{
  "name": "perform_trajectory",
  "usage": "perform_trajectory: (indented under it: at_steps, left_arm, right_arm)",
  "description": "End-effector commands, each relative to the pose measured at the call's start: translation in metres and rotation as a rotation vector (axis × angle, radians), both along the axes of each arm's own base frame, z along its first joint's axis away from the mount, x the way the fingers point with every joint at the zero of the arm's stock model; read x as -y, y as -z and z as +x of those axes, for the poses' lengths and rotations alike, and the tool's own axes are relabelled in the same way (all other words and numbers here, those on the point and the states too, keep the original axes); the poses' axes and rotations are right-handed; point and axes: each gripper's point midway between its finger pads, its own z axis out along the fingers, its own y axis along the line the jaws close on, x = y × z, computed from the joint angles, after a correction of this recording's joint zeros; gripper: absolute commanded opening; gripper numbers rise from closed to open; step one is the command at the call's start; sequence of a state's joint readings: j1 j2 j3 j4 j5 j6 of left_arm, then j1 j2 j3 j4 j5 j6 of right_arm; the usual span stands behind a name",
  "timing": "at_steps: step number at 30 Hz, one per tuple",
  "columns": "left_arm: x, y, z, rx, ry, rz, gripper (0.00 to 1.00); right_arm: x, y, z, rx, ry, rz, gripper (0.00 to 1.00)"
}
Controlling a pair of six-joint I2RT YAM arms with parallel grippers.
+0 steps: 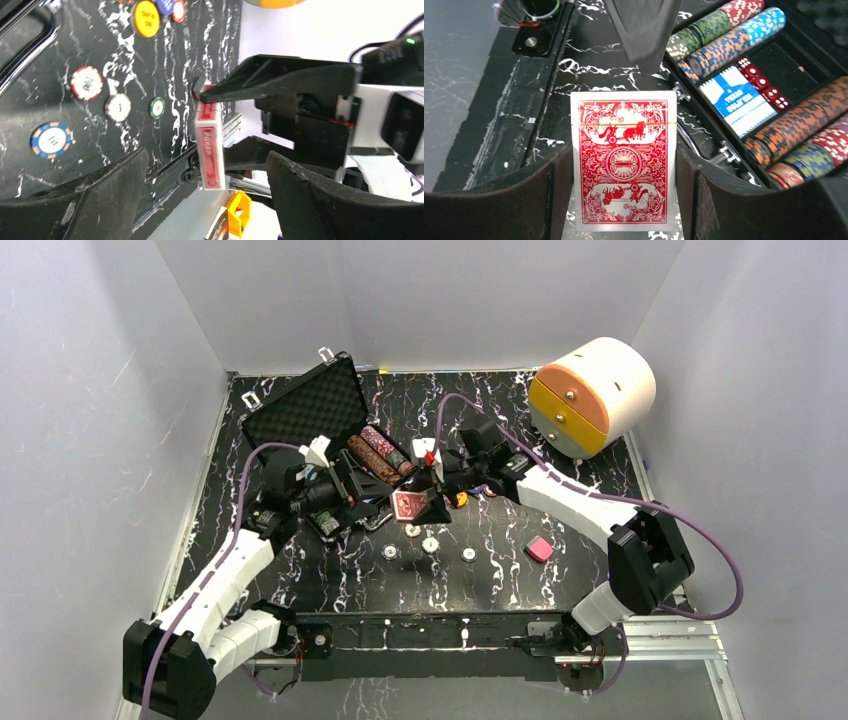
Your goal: Pack up texas hold em set
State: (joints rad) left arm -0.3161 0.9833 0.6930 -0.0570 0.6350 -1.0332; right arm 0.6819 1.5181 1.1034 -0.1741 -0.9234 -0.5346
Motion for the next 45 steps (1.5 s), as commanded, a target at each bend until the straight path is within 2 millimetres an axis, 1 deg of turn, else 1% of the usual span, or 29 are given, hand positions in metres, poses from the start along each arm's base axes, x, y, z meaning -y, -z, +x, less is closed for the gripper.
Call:
perform_trajectory:
  at_steps: [1, 4, 9, 12, 15, 19, 21, 24, 25, 26, 27, 28, 29, 31, 32, 34, 36, 38, 41, 43, 45]
  left_arm:
    - [-0.006, 0.021, -0.018, -0.086, 0.004, 0.026, 0.84]
    - [-0.004, 0.024, -0.026, -0.104, 0.038, 0.013, 0.79]
    - [0.001, 0.020, -0.034, -0.094, 0.076, -0.041, 0.66]
    - [0.004, 0.015, -0.034, -0.090, 0.099, -0.071, 0.59]
    - [0.005, 0.019, -0.034, -0.096, 0.096, -0.072, 0.51]
    - [0.005, 0.024, -0.033, -0.111, 0.093, -0.080, 0.44]
    - [0.006, 0.024, -0.032, -0.110, 0.091, -0.091, 0.39]
    - [0.007, 0.022, -0.030, -0.102, 0.085, -0.102, 0.28]
    - [0.007, 0.021, -0.029, -0.101, 0.082, -0.103, 0.23]
    - [0.007, 0.020, -0.028, -0.093, 0.080, -0.105, 0.14]
    - [0.007, 0.018, -0.026, -0.086, 0.074, -0.105, 0.04]
    - [0.006, 0.017, -0.024, -0.075, 0.066, -0.101, 0.00]
    - [0.005, 0.017, -0.022, -0.063, 0.053, -0.092, 0.00]
    - [0.002, 0.015, -0.017, -0.038, 0.017, -0.075, 0.00]
    - [-0.001, 0.014, -0.014, -0.018, -0.003, -0.062, 0.00]
    - [-0.008, 0.013, -0.007, 0.019, -0.057, -0.016, 0.00]
    - [-0.017, 0.013, 0.001, 0.060, -0.112, 0.042, 0.00]
    - [-0.029, 0.015, 0.009, 0.074, -0.182, 0.108, 0.00]
    - [-0.054, 0.020, 0.024, 0.069, -0.329, 0.227, 0.00]
    - [-0.072, 0.021, 0.035, 0.068, -0.429, 0.297, 0.00]
    - [-0.087, 0.021, 0.046, 0.084, -0.514, 0.346, 0.00]
  right_arm:
    - [-0.018, -0.027, -0.004, 0.029, -0.019, 0.101, 0.55]
    - [-0.025, -0.027, -0.006, -0.005, -0.039, 0.109, 0.55]
    - [-0.037, -0.020, -0.012, -0.029, -0.085, 0.093, 0.55]
    - [-0.044, -0.018, -0.014, -0.030, -0.107, 0.092, 0.55]
    - [-0.049, -0.018, -0.016, -0.032, -0.122, 0.092, 0.55]
    - [-0.053, -0.017, -0.021, -0.052, -0.146, 0.090, 0.55]
    - [-0.054, -0.018, -0.024, -0.054, -0.156, 0.092, 0.55]
    - [-0.056, -0.019, -0.026, -0.059, -0.170, 0.097, 0.56]
    - [-0.057, -0.019, -0.027, -0.065, -0.172, 0.097, 0.56]
    - [-0.058, -0.019, -0.027, -0.069, -0.171, 0.097, 0.58]
    - [-0.058, -0.019, -0.027, -0.073, -0.172, 0.096, 0.68]
    - [-0.058, -0.019, -0.027, -0.071, -0.166, 0.096, 0.74]
    - [-0.057, -0.020, -0.025, -0.063, -0.153, 0.094, 0.80]
    - [-0.058, -0.022, -0.018, -0.043, -0.097, 0.092, 0.97]
    - [-0.058, -0.026, -0.013, -0.029, -0.065, 0.095, 0.98]
    - [-0.056, -0.039, -0.007, -0.012, -0.013, 0.116, 0.98]
    - [-0.052, -0.057, -0.001, -0.006, 0.054, 0.151, 0.98]
    - [-0.047, -0.077, 0.011, -0.022, 0.184, 0.186, 0.98]
    - [-0.033, -0.098, 0.031, -0.094, 0.413, 0.178, 0.98]
    - [-0.017, -0.095, 0.043, -0.165, 0.582, 0.108, 0.98]
    - [-0.004, -0.089, 0.045, -0.215, 0.675, 0.063, 0.98]
